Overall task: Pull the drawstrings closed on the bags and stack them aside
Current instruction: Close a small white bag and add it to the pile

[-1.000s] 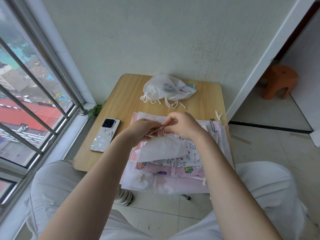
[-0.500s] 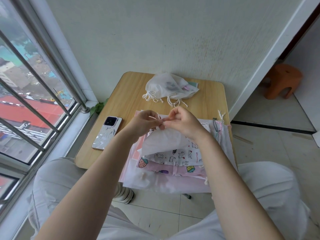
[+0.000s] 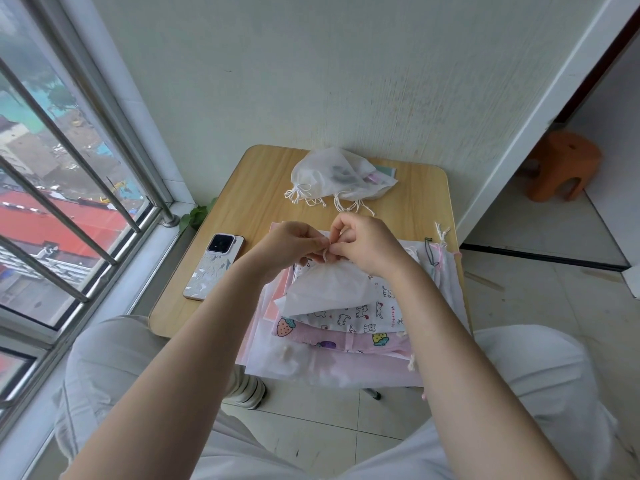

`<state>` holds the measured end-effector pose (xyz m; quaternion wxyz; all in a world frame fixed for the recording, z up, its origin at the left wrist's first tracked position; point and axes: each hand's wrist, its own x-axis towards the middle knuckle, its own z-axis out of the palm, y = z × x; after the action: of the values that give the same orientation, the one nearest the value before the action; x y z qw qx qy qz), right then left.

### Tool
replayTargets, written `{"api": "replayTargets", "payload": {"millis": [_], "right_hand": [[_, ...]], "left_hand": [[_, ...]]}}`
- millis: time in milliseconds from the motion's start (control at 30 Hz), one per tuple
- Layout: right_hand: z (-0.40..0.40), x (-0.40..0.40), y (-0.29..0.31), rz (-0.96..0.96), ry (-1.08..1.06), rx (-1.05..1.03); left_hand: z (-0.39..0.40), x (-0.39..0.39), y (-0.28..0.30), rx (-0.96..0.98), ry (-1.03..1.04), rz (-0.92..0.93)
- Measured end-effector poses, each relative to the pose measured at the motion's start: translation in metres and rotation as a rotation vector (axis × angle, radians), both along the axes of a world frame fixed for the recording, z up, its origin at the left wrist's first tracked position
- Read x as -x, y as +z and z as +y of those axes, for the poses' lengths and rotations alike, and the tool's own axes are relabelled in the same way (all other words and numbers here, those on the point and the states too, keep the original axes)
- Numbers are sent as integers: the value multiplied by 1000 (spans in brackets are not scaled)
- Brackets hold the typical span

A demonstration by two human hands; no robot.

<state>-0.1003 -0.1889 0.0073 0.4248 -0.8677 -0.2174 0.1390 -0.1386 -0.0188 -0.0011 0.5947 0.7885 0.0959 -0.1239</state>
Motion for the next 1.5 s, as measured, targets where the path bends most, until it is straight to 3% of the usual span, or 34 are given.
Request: {"api": "replayTargets", "payload": {"millis": [233,633,867,967,1133,1233,1367,1500], "right_hand": [[3,-2,-1,-134,-54,29],[5,-2,2,-254,-55,95],[11,-1,10,-386,88,369],[12,-1,14,-320,132,453],[4,-7,19,-96,145,317],[1,-10,17,105,95,124],[-3,-16,10,543,-22,-267],[3,-18,10,644,-83,-341]], "left_hand": [[-1,1,7,69,168,25],[-9,-4,13,-305,100,23],[-12,-3,13,-420,57,-26],[-12,-3,13,-517,-11,-91],[-8,-3,18,-678,-90,-182],[-9,-3,16,-726,-61,-270],[-9,0,13,-759,116,-505],[-20,4,11,-630,233,-555]]}}
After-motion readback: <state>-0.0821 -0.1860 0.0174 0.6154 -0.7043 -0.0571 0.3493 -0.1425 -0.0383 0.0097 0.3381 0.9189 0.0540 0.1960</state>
